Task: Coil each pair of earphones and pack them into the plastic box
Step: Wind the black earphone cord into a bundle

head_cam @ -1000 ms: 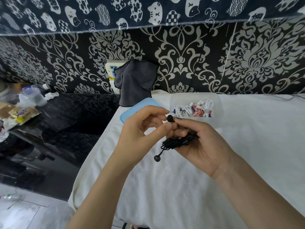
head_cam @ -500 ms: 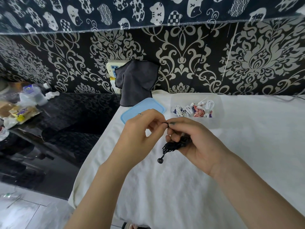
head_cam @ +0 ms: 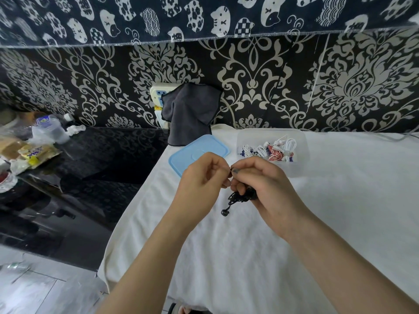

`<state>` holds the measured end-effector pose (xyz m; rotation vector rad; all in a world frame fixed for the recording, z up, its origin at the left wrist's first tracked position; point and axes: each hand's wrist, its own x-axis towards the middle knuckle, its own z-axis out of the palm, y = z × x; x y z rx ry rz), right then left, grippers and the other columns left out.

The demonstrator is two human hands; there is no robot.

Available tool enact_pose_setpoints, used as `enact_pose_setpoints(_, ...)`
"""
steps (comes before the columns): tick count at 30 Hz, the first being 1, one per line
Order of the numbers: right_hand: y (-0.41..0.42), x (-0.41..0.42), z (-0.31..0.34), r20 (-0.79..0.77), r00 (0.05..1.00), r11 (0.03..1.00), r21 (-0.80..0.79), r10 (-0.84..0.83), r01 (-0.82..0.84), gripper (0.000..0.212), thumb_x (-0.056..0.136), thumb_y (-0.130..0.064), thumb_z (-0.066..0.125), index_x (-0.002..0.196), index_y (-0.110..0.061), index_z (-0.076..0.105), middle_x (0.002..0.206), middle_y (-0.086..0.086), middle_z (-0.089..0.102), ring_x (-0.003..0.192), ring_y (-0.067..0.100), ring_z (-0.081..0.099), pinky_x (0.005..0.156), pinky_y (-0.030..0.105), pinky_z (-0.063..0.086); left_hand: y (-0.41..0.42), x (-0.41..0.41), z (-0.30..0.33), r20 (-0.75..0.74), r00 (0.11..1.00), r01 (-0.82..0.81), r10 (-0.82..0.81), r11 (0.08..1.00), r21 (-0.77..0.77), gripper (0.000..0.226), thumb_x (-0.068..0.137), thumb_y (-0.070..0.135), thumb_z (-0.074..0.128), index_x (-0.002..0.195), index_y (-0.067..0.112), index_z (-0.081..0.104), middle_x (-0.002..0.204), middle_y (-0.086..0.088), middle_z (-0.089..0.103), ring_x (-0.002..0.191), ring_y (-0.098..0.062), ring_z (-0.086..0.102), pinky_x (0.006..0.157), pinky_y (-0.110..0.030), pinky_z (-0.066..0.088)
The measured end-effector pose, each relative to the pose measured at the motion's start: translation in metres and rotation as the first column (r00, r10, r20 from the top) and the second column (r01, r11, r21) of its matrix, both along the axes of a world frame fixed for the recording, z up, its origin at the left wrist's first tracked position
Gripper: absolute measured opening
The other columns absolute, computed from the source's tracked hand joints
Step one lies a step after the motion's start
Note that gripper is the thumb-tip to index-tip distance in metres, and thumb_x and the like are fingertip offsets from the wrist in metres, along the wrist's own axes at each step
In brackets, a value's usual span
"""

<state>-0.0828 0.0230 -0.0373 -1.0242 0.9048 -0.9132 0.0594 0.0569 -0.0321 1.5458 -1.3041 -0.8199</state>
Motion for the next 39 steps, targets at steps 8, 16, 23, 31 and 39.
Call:
enact_pose_setpoints(8, -0.001, 0.000, -0.002, 0.005, 1.000, 1.000, 0.004, 0.002, -0.002, 0.011, 0.092, 0.004, 0.058, 0.095, -0.003, 0.065, 0.063, 0.004, 0.064, 0.067, 0.021, 0.053, 0.072, 0.033, 0.046, 0.004, 0.002, -0.003, 0.104, 0.994, 0.034, -0.034, 0.999, -0.001, 0.018, 0.104, 0.019, 0.052, 0.090, 0.014, 0.063, 0.077, 0.001, 0.071, 0.069, -0.010, 0.065, 0.069, -0.022, 0.054)
enact_pose_setpoints(16, -0.001, 0.001, -0.005, -0.055, 0.998, 0.999, -0.040, 0.008, -0.010, 0.011, 0.090, 0.002, 0.059, 0.091, -0.006, 0.066, 0.069, 0.010, 0.065, 0.063, 0.018, 0.053, 0.068, 0.032, 0.045, 0.001, 0.002, -0.006, 0.263, 0.965, -0.007, 0.009, 1.000, -0.009, 0.030, 0.106, 0.024, 0.048, 0.080, 0.011, 0.057, 0.069, 0.006, 0.066, 0.061, -0.005, 0.055, 0.060, -0.021, 0.045)
enact_pose_setpoints(23, -0.006, 0.000, -0.006, 0.082, 0.995, 0.995, 0.085, -0.058, 0.051, 0.010, 0.092, 0.005, 0.058, 0.094, -0.002, 0.065, 0.068, 0.016, 0.053, 0.062, 0.016, 0.058, 0.071, 0.030, 0.049, 0.004, 0.014, -0.012, 0.014, 0.997, 0.067, -0.075, 0.951, 0.301, 0.031, 0.103, 0.024, 0.038, 0.099, 0.014, 0.067, 0.090, -0.001, 0.075, 0.070, -0.011, 0.063, 0.077, -0.036, 0.053)
enact_pose_setpoints(31, -0.014, 0.000, -0.009, 0.250, 0.943, 0.953, 0.261, -0.218, 0.151, 0.011, 0.095, 0.004, 0.055, 0.099, -0.004, 0.062, 0.070, 0.009, 0.058, 0.057, 0.014, 0.052, 0.068, 0.027, 0.054, 0.010, 0.022, -0.026, 0.063, 0.904, 0.356, -0.423, 0.826, 0.437, 0.014, 0.097, 0.014, 0.056, 0.102, 0.018, 0.068, 0.092, 0.007, 0.076, 0.083, -0.007, 0.067, 0.081, -0.032, 0.055)
enact_pose_setpoints(39, -0.009, 0.001, -0.024, -0.376, 0.920, 0.939, -0.342, -0.115, -0.023, 0.014, 0.092, -0.014, 0.064, 0.092, -0.026, 0.071, 0.071, -0.003, 0.066, 0.061, 0.017, 0.062, 0.058, 0.026, 0.050, 0.009, 0.035, -0.020, 0.077, 0.952, 0.260, -0.296, 0.914, 0.311, 0.018, 0.103, 0.010, 0.052, 0.104, 0.013, 0.070, 0.073, 0.009, 0.069, 0.065, -0.008, 0.058, 0.067, -0.026, 0.051)
